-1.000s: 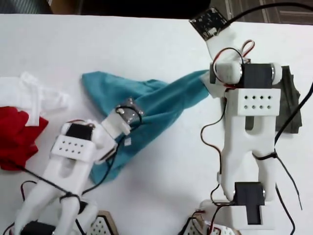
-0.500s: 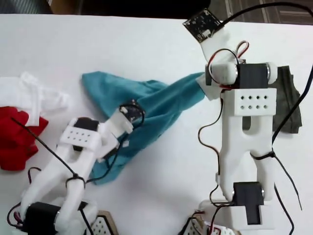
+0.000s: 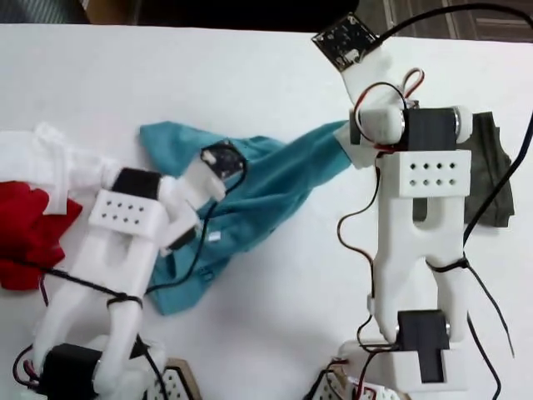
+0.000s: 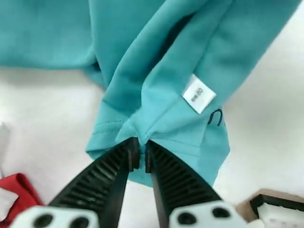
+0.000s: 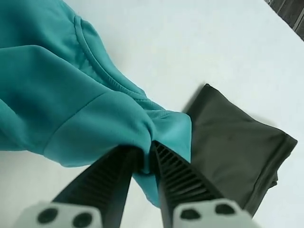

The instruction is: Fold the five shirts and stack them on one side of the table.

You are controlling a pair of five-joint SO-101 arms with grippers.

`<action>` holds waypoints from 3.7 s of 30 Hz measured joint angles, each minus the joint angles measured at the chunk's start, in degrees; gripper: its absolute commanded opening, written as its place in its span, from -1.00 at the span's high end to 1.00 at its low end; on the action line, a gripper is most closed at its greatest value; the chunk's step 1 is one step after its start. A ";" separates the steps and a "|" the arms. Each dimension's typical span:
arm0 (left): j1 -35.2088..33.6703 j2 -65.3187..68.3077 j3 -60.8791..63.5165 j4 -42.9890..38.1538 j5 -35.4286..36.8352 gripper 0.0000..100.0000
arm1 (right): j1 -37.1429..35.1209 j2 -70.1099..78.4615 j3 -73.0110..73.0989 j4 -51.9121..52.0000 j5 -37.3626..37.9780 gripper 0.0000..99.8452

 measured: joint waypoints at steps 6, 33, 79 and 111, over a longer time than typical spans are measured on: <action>0.00 0.00 -12.92 11.25 0.00 0.95 | 0.00 0.00 6.07 -5.27 0.00 0.96; -7.74 -22.15 -36.48 18.46 -3.08 0.95 | 3.52 -12.22 -14.24 6.95 -3.87 0.96; -23.38 -29.98 24.79 -18.64 -10.99 0.95 | 3.52 -17.58 61.19 -22.33 1.85 0.31; -23.74 -29.98 25.05 -18.64 -11.08 0.95 | 6.86 14.68 25.67 -8.44 -2.90 0.70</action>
